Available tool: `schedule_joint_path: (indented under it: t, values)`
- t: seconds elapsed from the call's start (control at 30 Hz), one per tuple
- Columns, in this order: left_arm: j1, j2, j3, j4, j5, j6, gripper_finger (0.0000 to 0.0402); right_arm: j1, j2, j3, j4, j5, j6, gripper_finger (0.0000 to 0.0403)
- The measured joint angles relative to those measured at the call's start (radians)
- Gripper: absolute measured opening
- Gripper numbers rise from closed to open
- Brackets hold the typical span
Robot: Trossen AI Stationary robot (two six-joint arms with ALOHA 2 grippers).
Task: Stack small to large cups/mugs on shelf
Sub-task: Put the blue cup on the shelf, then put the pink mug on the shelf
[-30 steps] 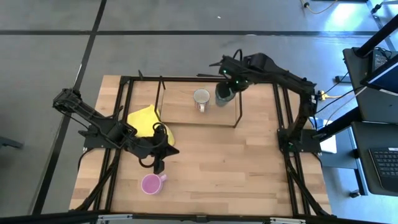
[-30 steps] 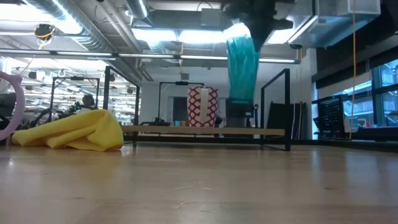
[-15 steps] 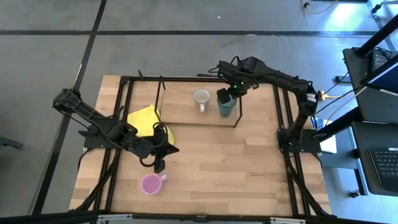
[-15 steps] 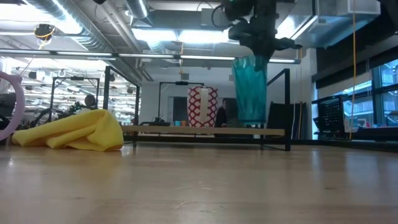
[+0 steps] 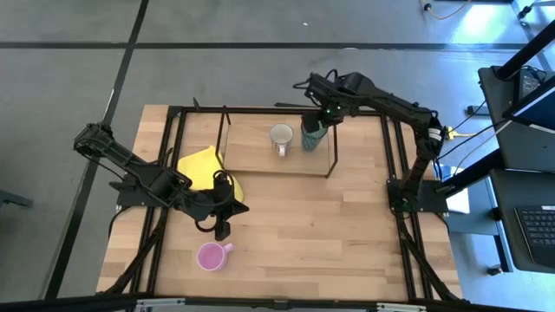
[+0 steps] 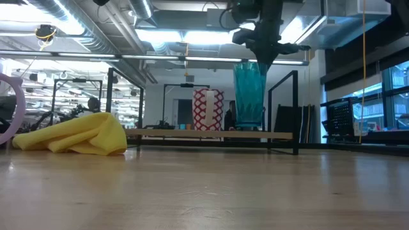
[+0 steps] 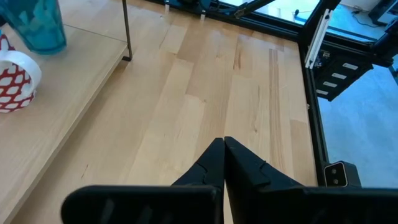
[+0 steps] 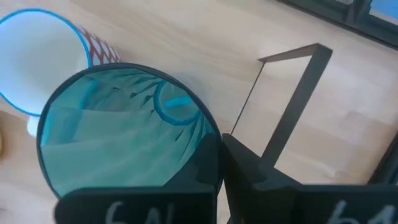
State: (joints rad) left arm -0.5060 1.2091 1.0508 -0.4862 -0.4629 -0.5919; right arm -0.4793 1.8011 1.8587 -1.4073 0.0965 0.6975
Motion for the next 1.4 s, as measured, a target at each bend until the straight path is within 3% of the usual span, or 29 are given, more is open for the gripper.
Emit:
schedule_joint_path:
  t: [0.63,0.87,1.17,1.27,1.4]
  values:
    - [0.0,0.0,0.0,-0.004,0.0,-0.004,0.0013,-0.002,0.005,-0.069,0.035,-0.046,-0.012,0.0032]
    - [0.003,0.0,0.0,-0.032,-0.031,-0.002,0.0031,-0.002,0.005,0.051,0.001,-0.037,-0.03,0.0037]
    - [0.055,0.0,0.0,-0.06,-0.059,0.037,0.0058,0.019,0.004,0.252,-0.139,0.035,-0.048,0.0076]
    - [0.099,0.0,0.0,-0.068,-0.077,0.09,0.0055,0.093,0.002,0.337,-0.142,0.048,-0.024,0.006]
    - [0.188,0.0,0.0,-0.072,-0.008,0.135,0.0033,0.26,0.002,0.39,-0.132,0.072,0.037,0.0009]
